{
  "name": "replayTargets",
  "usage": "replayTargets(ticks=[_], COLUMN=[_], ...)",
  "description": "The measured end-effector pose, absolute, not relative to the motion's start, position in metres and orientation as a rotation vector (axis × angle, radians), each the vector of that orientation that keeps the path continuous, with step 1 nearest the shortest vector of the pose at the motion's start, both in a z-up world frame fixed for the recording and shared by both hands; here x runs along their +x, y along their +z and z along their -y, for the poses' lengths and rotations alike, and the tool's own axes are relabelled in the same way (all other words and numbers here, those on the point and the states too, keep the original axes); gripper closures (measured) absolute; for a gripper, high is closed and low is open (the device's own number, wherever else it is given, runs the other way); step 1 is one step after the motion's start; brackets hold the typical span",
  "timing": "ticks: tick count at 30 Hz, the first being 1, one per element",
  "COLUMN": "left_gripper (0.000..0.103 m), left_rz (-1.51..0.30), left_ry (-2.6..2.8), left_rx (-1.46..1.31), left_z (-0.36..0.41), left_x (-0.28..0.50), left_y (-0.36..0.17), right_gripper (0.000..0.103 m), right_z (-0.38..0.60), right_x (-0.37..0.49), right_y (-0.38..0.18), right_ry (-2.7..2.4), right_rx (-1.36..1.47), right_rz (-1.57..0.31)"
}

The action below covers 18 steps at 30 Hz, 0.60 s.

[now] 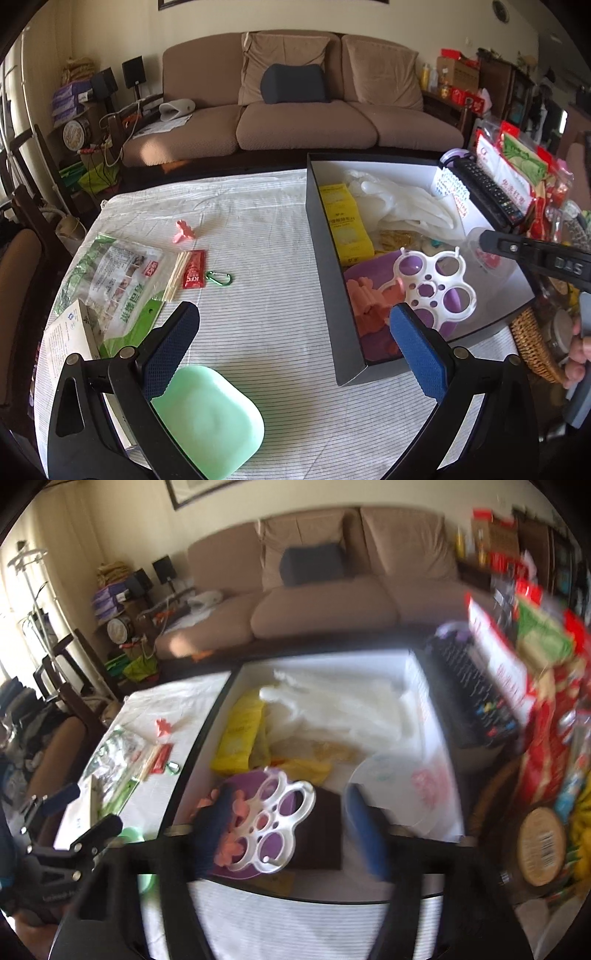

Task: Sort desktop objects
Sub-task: 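Reach the right gripper into the black box toward the white ring toy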

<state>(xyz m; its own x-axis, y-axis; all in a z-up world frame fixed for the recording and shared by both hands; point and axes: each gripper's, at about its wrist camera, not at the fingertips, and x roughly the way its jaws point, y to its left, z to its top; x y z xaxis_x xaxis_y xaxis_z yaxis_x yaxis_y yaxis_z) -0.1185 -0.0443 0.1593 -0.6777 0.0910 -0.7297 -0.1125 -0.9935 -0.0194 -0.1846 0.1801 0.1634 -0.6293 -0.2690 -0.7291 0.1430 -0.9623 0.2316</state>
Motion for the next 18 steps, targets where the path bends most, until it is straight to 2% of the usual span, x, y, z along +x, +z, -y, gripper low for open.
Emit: replayTargets(ticks=[8,13,14,15,16,18], left_gripper=[0.000,0.000,0.000,0.000,0.000,0.000], left_rz=[-0.013,-0.008,-0.005,-0.004,-0.003,0.003], left_ry=[2.742,2.727,2.724,2.724,2.725,2.727], left_rx=[-1.214,-1.229,-1.232,-1.235,-1.238,-1.247], left_z=[0.050,0.052,0.053,0.054,0.055,0.059], left_x=[-0.111,-0.109,-0.109,-0.108,-0.108,-0.107], left_y=[0.151,0.145,0.143,0.142,0.141,0.138], right_gripper=[0.056,0.056,0.059,0.067,0.082,0.082], right_z=[-0.185,-0.180,-0.179,-0.179,-0.179,-0.180], right_x=[-0.202,-0.209,-0.211,-0.212,-0.211,-0.208], right_y=[0.124,0.107,0.103,0.100,0.099,0.101], right_ry=[-2.492,-2.441,-2.423,-2.403,-2.389,-2.404], right_rx=[1.394,1.492,1.508,1.515,1.512,1.487], right_rz=[0.426,0.452,0.466,0.492,0.514,0.520])
